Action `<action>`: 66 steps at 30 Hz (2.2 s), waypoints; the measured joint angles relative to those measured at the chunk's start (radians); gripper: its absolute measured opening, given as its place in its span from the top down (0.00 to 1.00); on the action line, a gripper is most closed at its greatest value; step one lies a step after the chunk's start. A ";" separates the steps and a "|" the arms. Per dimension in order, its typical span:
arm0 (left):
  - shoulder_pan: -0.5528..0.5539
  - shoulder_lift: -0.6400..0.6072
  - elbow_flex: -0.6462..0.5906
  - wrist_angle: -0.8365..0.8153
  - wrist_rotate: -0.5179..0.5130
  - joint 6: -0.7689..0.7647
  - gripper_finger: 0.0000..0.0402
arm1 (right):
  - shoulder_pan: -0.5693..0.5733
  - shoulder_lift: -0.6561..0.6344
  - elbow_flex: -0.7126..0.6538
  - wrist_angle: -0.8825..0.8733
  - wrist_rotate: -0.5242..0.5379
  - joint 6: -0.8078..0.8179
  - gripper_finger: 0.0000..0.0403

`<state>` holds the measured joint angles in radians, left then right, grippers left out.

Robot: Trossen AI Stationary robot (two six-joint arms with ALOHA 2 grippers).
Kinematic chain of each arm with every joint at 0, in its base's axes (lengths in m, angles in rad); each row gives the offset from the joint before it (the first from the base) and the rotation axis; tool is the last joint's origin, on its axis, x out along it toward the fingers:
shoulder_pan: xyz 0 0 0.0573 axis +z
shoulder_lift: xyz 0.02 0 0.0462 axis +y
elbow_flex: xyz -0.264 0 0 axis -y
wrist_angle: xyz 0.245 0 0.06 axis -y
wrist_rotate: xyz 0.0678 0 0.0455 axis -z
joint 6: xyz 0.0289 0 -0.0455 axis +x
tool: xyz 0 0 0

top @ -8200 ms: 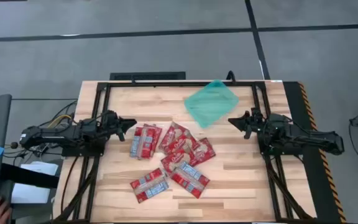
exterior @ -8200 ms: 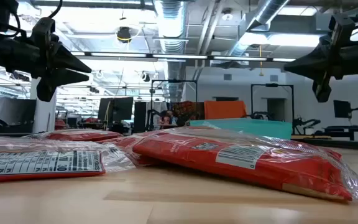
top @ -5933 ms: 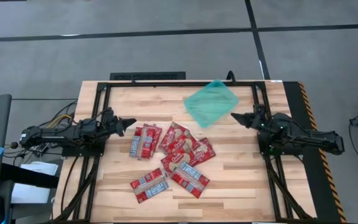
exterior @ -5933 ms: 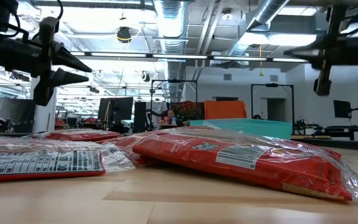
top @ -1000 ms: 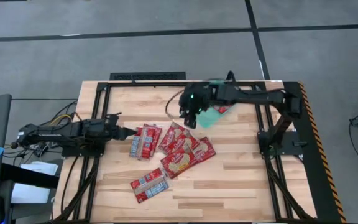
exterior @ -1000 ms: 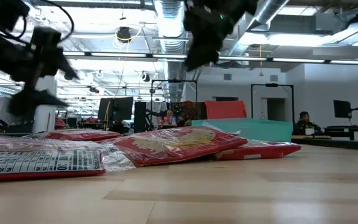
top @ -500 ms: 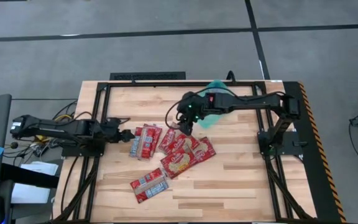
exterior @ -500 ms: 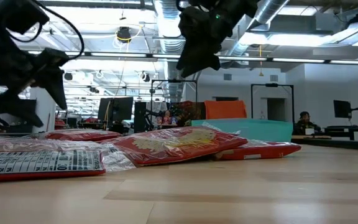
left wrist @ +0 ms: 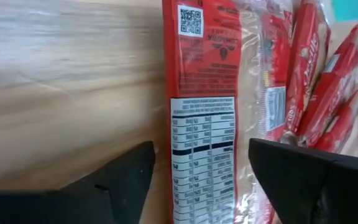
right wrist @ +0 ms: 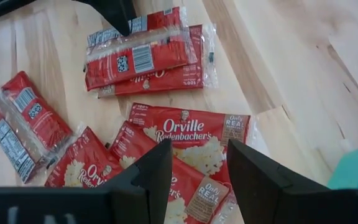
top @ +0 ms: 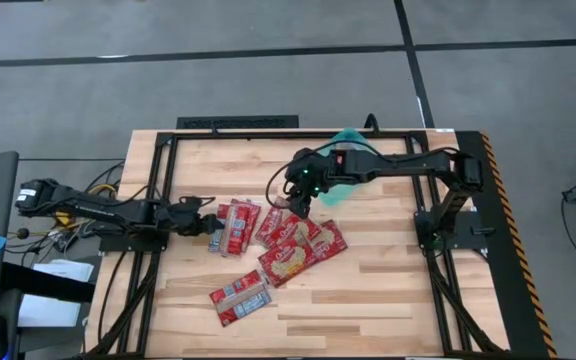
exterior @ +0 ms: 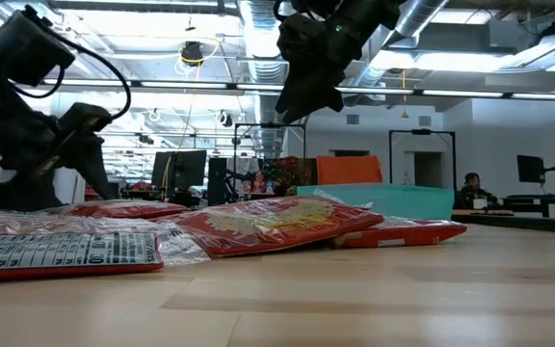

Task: Sort popcorn bags into baskets
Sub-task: Put the red popcorn bag into the green bin

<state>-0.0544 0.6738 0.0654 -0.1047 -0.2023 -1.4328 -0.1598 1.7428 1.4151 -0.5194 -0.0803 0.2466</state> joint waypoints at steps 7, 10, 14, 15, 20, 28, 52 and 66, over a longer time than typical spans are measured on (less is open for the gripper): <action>0.000 0.015 -0.001 0.012 -0.023 0.019 0.69 | -0.006 0.000 0.000 0.001 0.000 0.000 0.57; 0.000 0.016 -0.002 0.038 -0.045 0.025 0.84 | -0.006 0.000 0.000 0.006 0.001 0.000 0.57; 0.000 0.013 -0.002 0.103 -0.060 0.002 0.98 | -0.006 0.000 0.000 0.009 0.000 0.023 0.58; 0.000 0.013 -0.002 0.128 -0.066 -0.001 0.98 | -0.006 0.000 0.000 0.013 0.000 0.031 0.57; 0.000 0.013 0.016 0.239 -0.079 0.000 0.99 | -0.007 0.000 0.000 0.082 -0.047 0.114 0.55; 0.000 0.013 0.096 0.400 -0.186 0.134 1.00 | -0.013 0.000 0.000 0.164 -0.080 0.303 0.48; 0.001 0.013 0.201 0.734 -0.336 0.450 1.00 | -0.073 0.000 0.001 0.535 -0.262 0.455 0.41; 0.001 0.013 0.201 0.750 -0.358 0.457 1.00 | -0.070 0.000 0.001 0.568 -0.288 0.397 0.81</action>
<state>-0.0536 0.6873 0.2665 0.6452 -0.5606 -0.9757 -0.2295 1.7432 1.4161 0.0483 -0.3686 0.6433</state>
